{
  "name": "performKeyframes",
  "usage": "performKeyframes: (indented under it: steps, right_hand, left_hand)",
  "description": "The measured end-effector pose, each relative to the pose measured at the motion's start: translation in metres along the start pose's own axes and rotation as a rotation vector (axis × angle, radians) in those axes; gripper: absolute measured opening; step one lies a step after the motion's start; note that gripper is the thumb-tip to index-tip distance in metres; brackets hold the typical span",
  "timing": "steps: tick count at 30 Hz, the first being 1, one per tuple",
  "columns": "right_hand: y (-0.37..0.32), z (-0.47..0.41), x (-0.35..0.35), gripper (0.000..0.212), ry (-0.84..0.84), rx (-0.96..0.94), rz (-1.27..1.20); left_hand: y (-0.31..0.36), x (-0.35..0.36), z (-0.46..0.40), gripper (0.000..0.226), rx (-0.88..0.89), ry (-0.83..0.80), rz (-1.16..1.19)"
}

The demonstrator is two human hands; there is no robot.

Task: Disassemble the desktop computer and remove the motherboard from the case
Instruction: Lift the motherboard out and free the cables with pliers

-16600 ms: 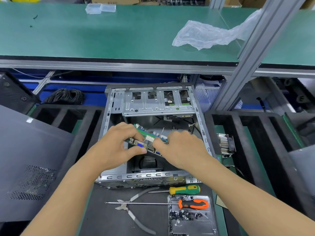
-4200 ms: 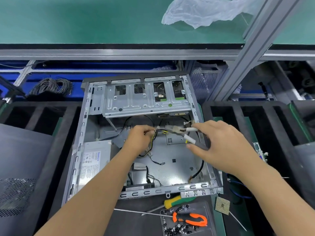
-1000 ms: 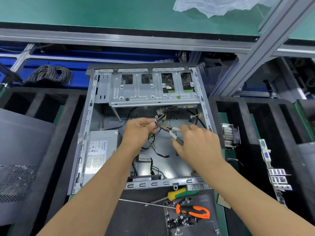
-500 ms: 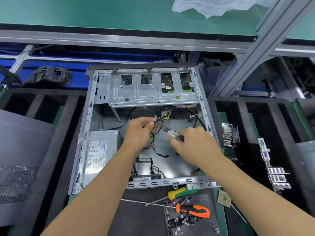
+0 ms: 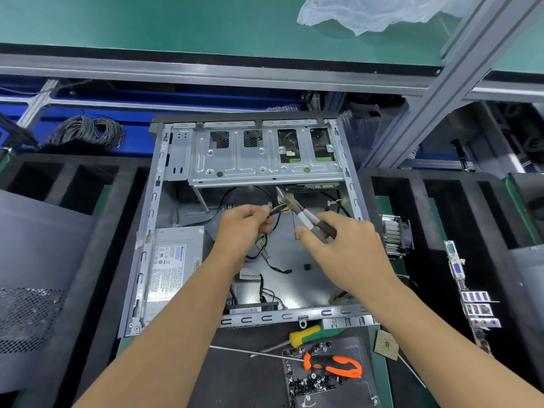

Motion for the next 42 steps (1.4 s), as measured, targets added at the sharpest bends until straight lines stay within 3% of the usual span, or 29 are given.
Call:
performKeyframes:
  steps: [9, 17, 20, 23, 28, 33, 37, 42]
  right_hand:
    - [-0.001, 0.001, 0.005, 0.032, -0.004, -0.022, -0.046]
    - [-0.003, -0.009, 0.031, 0.041, -0.128, 0.057, -0.34]
    - [-0.008, -0.019, 0.047, 0.03, -0.173, 0.047, -0.4]
    - [-0.019, -0.03, 0.059, 0.024, -0.237, -0.026, -0.481]
    - [-0.013, -0.046, 0.071, 0.045, -0.357, -0.014, -0.415]
    - [-0.012, -0.047, 0.069, 0.026, -0.362, -0.11, -0.442]
    - [-0.02, -0.038, 0.064, 0.013, -0.309, -0.21, -0.406]
    - [-0.012, -0.038, 0.068, 0.022, -0.321, -0.151, -0.301]
  left_hand:
    - [-0.011, -0.001, -0.002, 0.011, -0.152, -0.013, 0.103]
    - [-0.021, 0.001, -0.005, 0.012, -0.27, -0.035, 0.152]
    - [-0.022, 0.002, -0.005, 0.017, -0.294, -0.057, 0.148]
    - [-0.023, 0.005, -0.003, 0.02, -0.283, -0.097, 0.124]
    - [-0.021, 0.007, 0.0, 0.019, -0.277, -0.104, 0.045]
    - [-0.024, 0.006, -0.001, 0.017, -0.308, -0.071, 0.081]
    - [-0.032, -0.004, -0.009, 0.01, -0.342, 0.067, 0.24]
    - [-0.022, -0.011, -0.01, 0.012, -0.14, 0.14, 0.229]
Point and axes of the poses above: each hand's wrist, its own z-axis away from the middle knuckle, its own x-axis out of the palm, y = z × x, the point moved 8 cm from there along -z, towards the middle knuckle, and after that the axes turned 4 degrees about -y, right-handed, at the moved point
